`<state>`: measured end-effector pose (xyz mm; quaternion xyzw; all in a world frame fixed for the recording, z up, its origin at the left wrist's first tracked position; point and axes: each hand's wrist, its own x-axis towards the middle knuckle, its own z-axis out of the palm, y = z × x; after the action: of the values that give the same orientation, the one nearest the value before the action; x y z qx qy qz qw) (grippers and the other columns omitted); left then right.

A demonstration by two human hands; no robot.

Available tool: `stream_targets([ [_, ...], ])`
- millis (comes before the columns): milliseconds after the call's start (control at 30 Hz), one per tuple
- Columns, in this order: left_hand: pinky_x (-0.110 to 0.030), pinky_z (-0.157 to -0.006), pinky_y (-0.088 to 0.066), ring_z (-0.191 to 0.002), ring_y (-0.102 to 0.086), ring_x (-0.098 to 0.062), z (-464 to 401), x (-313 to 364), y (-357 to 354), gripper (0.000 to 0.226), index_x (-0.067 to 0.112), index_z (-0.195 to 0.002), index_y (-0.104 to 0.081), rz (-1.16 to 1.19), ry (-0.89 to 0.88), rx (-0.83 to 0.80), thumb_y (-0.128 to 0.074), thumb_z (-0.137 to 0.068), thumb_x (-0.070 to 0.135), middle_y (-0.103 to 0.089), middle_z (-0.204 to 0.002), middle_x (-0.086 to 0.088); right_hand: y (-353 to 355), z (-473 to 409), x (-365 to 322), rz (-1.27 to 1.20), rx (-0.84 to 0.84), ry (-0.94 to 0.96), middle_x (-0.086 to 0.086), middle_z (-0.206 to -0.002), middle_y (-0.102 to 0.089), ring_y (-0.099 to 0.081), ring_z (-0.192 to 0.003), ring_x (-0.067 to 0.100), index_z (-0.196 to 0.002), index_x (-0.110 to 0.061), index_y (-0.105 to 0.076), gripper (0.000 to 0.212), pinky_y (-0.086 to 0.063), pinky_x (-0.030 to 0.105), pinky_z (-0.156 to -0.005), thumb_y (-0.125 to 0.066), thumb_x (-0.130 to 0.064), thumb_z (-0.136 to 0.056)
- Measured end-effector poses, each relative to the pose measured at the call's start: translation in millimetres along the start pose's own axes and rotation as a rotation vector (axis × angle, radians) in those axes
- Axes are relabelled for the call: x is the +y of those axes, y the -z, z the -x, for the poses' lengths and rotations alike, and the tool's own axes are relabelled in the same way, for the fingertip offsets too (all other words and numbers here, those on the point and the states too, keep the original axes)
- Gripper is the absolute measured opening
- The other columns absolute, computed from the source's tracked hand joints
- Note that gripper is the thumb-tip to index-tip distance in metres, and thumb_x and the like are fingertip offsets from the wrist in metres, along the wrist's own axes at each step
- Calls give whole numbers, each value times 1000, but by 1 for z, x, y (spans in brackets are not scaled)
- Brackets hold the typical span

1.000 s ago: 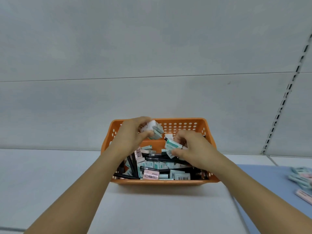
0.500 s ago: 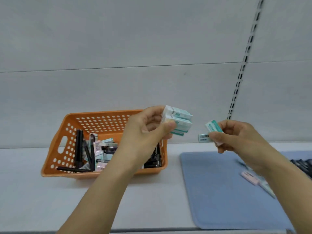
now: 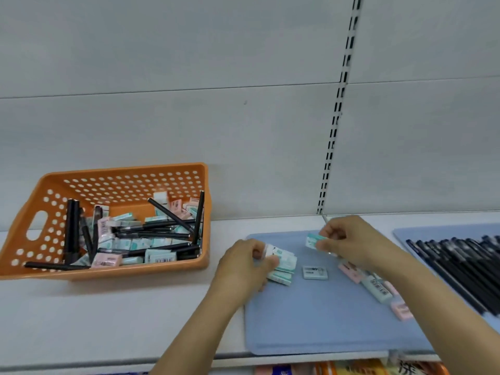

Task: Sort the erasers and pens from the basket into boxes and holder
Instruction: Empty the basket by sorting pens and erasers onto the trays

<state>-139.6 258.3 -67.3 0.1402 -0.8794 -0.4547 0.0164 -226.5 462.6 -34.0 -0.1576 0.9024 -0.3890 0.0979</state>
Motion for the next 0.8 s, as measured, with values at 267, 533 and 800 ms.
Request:
stream_targets([
  [267, -19, -107, -27, -135, -31, -2, 13, -10, 1, 49, 39, -141, -44, -478, -434, -11, -57, -94, 39, -34, -149, 23, -51, -52, -25, 101, -63, 159, -13, -72, -54, -48, -61, -2, -103, -10, -72, 24, -39, 13, -57, -49, -6, -96],
  [533, -26, -91, -47, -120, -55, -6, 12, -23, -5, 35, 36, -117, -67, -609, -540, 114, -60, -83, 39, -58, -132, 18, -51, -48, -21, 223, -38, 238, -5, -93, -56, -56, -84, 12, -107, -20, -71, 22, -46, 25, -80, -56, -12, -94],
  [800, -31, -97, -46, -123, -56, -13, -6, -16, -11, 37, 29, -117, -67, -682, -501, 238, -60, -82, 38, -59, -131, 12, -11, 8, -11, 494, -318, 117, -17, -108, -51, -53, -99, 4, -116, -34, -56, 37, -48, 26, -89, -69, -32, -81],
])
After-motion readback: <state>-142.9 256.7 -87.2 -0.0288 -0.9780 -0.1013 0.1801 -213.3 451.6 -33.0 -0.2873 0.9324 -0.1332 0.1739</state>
